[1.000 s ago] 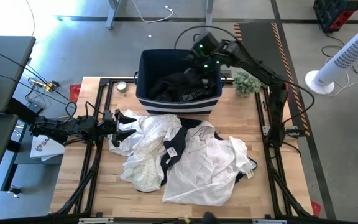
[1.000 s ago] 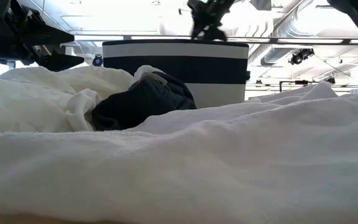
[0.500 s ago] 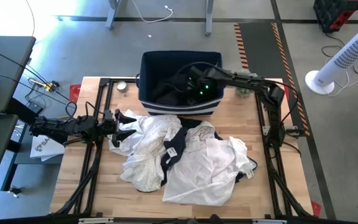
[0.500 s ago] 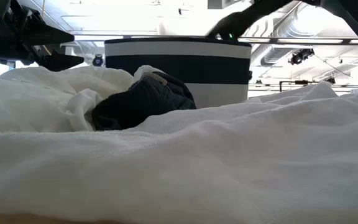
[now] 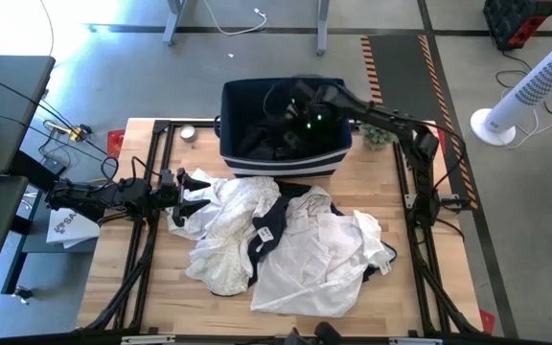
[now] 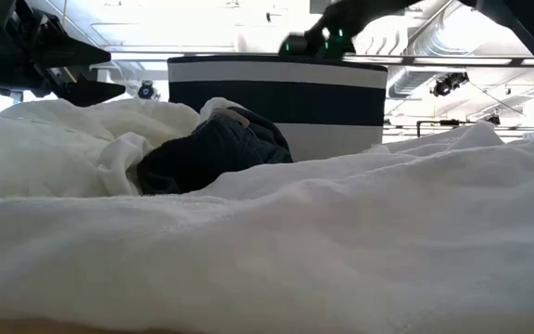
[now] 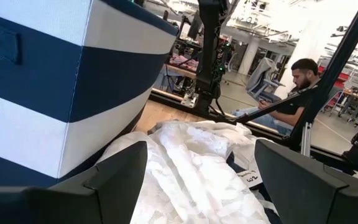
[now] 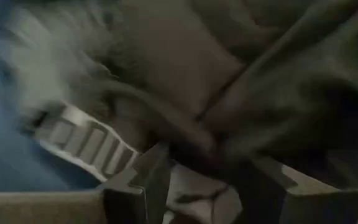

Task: Sort clothes
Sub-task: Put the black boxer into the blue bin, then put the blue shorts into the blue bin

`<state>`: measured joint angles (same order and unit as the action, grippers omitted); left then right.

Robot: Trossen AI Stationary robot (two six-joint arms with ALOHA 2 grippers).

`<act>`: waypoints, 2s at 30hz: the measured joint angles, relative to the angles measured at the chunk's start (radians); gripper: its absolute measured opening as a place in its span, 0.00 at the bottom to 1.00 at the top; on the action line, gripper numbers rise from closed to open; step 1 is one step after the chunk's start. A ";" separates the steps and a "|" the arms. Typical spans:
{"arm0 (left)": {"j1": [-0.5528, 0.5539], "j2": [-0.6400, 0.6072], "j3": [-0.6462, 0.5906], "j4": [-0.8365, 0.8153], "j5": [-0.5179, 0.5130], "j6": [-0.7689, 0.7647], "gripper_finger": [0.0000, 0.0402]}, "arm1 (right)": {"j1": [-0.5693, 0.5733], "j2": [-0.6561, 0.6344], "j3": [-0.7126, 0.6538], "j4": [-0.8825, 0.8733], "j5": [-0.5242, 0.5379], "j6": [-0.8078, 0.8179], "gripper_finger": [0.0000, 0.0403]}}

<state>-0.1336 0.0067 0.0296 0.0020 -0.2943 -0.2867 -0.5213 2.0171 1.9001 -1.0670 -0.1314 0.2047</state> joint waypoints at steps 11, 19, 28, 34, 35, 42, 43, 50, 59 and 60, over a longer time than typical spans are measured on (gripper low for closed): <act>0.000 0.000 0.000 0.000 0.001 0.000 0.74 | 0.037 -0.003 0.225 -0.317 0.359 0.189 0.39; 0.000 0.000 0.000 0.000 0.004 -0.022 0.74 | 0.040 -0.002 -0.127 -0.051 0.312 0.237 0.39; 0.000 0.000 0.000 0.000 0.004 -0.053 0.74 | 0.037 -0.002 -0.329 0.319 0.174 0.374 0.39; 0.000 0.000 0.000 0.000 0.004 -0.053 0.74 | 0.008 -0.002 -0.329 0.429 0.130 0.504 0.39; 0.000 0.000 0.000 0.000 0.004 -0.053 0.74 | 0.003 -0.002 -0.328 0.431 0.123 0.503 0.39; 0.000 0.000 0.000 0.000 0.004 -0.053 0.74 | -0.024 -0.026 -0.170 0.364 0.011 0.395 0.39; 0.000 0.000 0.000 0.000 0.004 -0.053 0.74 | -0.021 -0.036 -0.132 0.348 0.010 0.367 0.39; 0.000 0.000 0.000 0.000 0.004 -0.052 0.74 | 0.056 -0.124 0.170 0.158 0.024 0.143 0.39; 0.000 0.000 0.000 0.000 0.003 -0.052 0.74 | 0.310 -0.315 0.278 -0.071 0.017 -0.046 0.39; 0.000 0.000 0.000 0.000 0.003 -0.052 0.74 | 0.346 -0.334 0.266 -0.087 0.017 -0.046 0.39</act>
<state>-0.1333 0.0066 0.0296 0.0017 -0.2912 -0.3386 -0.1757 1.6828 2.1658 -1.1544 -0.1148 0.1583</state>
